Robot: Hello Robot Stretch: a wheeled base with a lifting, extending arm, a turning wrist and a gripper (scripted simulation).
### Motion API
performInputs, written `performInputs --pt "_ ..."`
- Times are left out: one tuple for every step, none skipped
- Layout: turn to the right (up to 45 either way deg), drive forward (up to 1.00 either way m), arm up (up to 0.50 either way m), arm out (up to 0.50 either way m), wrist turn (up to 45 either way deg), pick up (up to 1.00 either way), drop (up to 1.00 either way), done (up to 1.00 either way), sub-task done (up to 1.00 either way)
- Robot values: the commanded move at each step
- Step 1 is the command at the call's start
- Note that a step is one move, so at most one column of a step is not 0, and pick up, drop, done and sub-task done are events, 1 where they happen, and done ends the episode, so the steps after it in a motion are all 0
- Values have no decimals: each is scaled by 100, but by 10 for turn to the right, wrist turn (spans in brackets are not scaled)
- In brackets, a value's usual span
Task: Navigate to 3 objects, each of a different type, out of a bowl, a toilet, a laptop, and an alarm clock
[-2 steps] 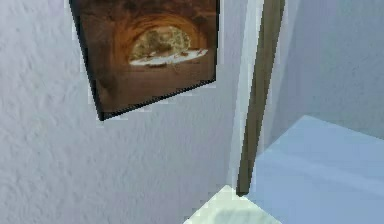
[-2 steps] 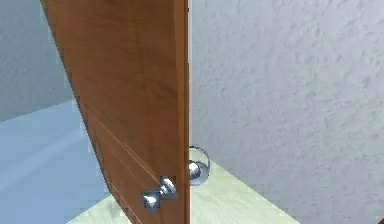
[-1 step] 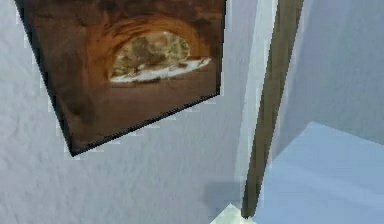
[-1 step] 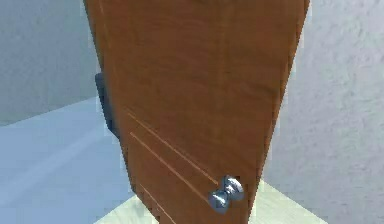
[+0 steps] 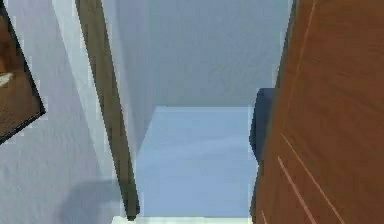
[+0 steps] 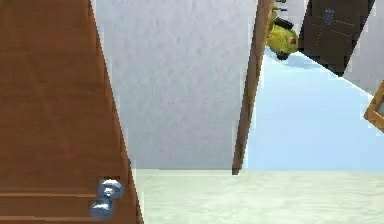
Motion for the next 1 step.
performInputs --pt "0 45 0 0 0 0 0 0 0"
